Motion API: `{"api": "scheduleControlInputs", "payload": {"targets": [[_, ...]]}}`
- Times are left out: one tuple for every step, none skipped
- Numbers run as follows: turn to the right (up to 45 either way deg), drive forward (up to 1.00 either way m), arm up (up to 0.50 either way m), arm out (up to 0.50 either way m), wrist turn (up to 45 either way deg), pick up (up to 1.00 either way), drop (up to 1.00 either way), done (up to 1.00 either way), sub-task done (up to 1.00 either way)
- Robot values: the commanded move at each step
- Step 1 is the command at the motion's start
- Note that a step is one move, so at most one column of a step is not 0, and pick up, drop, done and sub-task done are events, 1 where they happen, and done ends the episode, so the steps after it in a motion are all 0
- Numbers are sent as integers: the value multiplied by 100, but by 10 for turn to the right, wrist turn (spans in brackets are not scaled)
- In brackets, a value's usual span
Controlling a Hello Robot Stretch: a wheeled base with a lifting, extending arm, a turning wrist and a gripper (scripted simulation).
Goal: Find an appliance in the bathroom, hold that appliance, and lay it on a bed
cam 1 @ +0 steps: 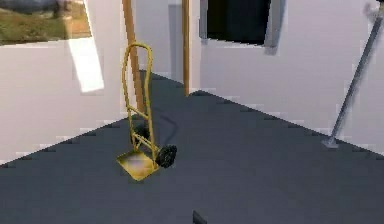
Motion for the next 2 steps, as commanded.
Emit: {"api": "scheduleControlInputs", "payload": {"targets": [[420,0,0,0,0,0,0,0,0],[0,75,0,0,0,0,0,0,0]]}}
